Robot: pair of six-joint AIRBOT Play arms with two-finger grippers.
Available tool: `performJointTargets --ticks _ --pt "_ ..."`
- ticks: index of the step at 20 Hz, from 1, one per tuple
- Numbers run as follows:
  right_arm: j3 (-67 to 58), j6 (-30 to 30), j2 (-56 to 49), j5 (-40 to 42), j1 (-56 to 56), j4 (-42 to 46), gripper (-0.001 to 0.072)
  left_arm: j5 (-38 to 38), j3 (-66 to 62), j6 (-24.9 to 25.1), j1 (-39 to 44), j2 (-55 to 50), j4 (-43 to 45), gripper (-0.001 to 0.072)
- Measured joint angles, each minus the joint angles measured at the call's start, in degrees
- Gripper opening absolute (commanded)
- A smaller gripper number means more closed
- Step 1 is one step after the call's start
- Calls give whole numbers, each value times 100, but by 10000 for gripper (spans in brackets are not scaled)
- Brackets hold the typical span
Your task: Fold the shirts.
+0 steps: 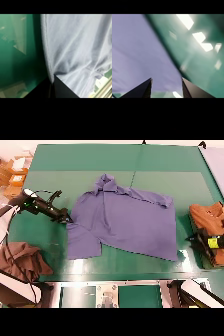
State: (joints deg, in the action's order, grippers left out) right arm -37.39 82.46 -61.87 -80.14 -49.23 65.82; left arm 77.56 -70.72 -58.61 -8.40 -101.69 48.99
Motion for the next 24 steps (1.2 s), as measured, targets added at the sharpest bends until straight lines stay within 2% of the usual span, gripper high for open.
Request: performJointTargets --ticks 3,5,7,8,9,10,11,15,17,21,24 --pt "538 -164 -197 188 -61 162 426 79 0 33 0 7 -24 23" --pt "833 -402 -452 319 -79 -70 425 133 0 48 -2 7 -24 23" --pt "1003 -673 -691 372 -15 -411 382 181 0 68 0 7 -33 23" --pt "1067 -809 -778 459 52 -540 333 188 0 87 0 7 -33 23" --pt "1106 -896 -855 496 127 -656 230 210 0 111 -2 9 -33 22" --pt "1132 -988 -905 570 216 -686 97 210 0 133 0 20 -39 21" --pt "1141 -1084 -942 645 295 -721 31 240 -13 153 2 57 -44 21" --pt "708 -1451 -852 560 553 -1272 15 363 -334 219 0 581 -120 21" --pt "81 -1563 -483 66 647 -1908 15 382 -713 205 0 1182 -280 21" --pt "-1893 -1478 538 -210 704 -3165 16 48 -2046 37 4 2874 -658 21" --pt "-3692 -1191 1279 267 710 -3668 15 -723 -3206 -149 -7 4159 -765 21"
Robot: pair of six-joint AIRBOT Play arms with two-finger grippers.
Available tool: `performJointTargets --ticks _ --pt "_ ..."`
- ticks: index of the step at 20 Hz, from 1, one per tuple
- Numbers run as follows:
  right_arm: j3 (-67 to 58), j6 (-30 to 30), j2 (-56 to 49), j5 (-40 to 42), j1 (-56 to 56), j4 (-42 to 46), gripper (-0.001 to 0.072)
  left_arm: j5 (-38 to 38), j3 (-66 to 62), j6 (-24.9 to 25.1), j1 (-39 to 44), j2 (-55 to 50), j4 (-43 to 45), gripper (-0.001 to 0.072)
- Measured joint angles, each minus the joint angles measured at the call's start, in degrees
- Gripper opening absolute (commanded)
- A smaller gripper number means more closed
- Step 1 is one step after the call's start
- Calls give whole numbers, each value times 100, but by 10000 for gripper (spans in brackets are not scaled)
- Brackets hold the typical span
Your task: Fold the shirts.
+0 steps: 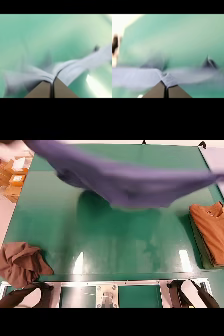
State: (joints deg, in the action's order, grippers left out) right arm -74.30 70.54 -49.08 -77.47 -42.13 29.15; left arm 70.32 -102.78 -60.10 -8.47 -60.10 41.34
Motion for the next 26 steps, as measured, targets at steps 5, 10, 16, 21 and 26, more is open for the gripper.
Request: performJointTargets --ticks 5,10,16,21,26 --pt "-2083 446 914 1248 7 332 15 -907 -1137 -535 7 1482 433 22" --pt "-2559 785 1200 1606 15 1296 15 -579 -1237 -1185 7 1906 927 22" --pt "-828 411 933 1637 304 955 15 -109 105 -1482 7 1427 1266 22" --pt "1099 -256 -177 2299 1329 767 15 -501 1740 -914 22 -205 892 22" --pt "1287 -562 -2627 3412 2323 509 14 -1368 2264 -133 22 -2437 94 22"
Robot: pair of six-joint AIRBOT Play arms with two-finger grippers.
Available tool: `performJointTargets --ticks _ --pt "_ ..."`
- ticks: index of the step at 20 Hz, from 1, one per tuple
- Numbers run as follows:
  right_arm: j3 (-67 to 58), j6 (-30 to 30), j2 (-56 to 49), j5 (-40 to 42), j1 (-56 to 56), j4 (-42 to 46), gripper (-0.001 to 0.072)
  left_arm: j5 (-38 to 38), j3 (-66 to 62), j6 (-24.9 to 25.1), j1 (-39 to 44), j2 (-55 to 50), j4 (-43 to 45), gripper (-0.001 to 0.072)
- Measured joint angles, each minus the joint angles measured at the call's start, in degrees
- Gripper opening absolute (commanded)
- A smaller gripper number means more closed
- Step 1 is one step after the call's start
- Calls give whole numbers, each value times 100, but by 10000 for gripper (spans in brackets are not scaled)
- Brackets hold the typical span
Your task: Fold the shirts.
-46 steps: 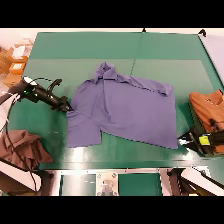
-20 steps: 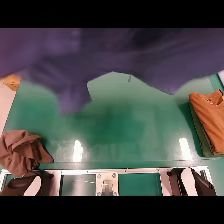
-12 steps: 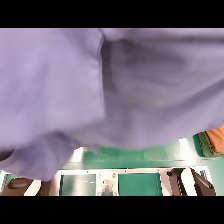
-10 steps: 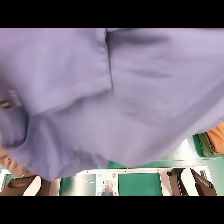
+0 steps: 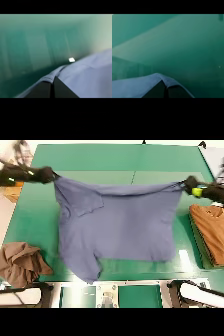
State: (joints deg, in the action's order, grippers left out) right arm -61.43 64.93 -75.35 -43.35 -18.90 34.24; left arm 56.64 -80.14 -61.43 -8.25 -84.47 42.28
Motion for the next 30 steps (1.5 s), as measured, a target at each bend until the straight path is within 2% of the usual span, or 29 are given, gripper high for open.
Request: performJointTargets --ticks 4,8,12,14,17,23,30 --pt "-1344 127 -1978 -107 214 -531 14 -647 -286 323 -4 -1088 -459 21" --pt "-2649 511 -3010 -678 195 -704 15 -927 -802 393 -105 -1453 -573 21" --pt "-3237 861 -3230 -1873 -57 -136 14 -22 -1259 68 -437 -1550 -264 21" --pt "-3322 1099 -3191 -2549 -140 553 14 673 -1384 -219 -544 -1576 168 21" --pt "-3206 1268 -3025 -3136 -149 1523 15 1539 -1349 -560 -522 -1582 680 21" --pt "-2647 1394 -2861 -3613 15 2752 15 2417 -767 -1062 -225 -1589 1368 22" --pt "-2317 1429 -2837 -3790 87 3117 16 2855 -507 -1410 -146 -1598 1893 22"
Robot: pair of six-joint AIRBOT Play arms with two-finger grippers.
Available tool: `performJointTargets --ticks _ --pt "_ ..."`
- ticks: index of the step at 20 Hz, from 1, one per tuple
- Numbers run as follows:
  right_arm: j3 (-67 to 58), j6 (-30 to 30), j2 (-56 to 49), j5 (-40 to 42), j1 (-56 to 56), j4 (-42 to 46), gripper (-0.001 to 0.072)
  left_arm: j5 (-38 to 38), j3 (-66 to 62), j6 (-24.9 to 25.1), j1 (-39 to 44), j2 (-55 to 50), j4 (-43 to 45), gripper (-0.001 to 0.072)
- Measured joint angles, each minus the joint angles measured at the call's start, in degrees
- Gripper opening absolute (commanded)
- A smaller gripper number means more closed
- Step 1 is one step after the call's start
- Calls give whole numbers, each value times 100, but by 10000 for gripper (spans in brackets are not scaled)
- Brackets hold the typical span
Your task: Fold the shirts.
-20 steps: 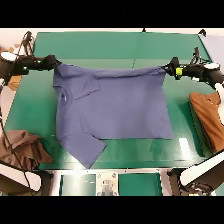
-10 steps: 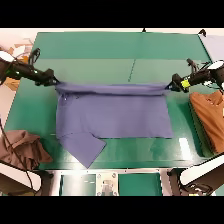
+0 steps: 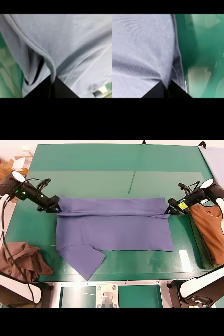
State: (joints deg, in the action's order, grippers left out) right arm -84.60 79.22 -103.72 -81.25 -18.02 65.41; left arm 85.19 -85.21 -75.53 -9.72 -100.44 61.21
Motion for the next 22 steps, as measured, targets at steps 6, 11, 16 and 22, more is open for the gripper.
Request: performJointTargets --ticks 6,11,16,22 --pt "17 11 0 -125 -20 52 15 271 -225 -48 -24 2 15 21" --pt "-162 13 2 -428 -31 37 16 590 -557 -57 -24 2 -20 21" --pt "-136 31 2 -358 -26 35 259 339 -284 -92 -24 2 -20 91" --pt "-162 313 179 -540 -105 94 247 697 -35 -387 -33 31 -20 492"
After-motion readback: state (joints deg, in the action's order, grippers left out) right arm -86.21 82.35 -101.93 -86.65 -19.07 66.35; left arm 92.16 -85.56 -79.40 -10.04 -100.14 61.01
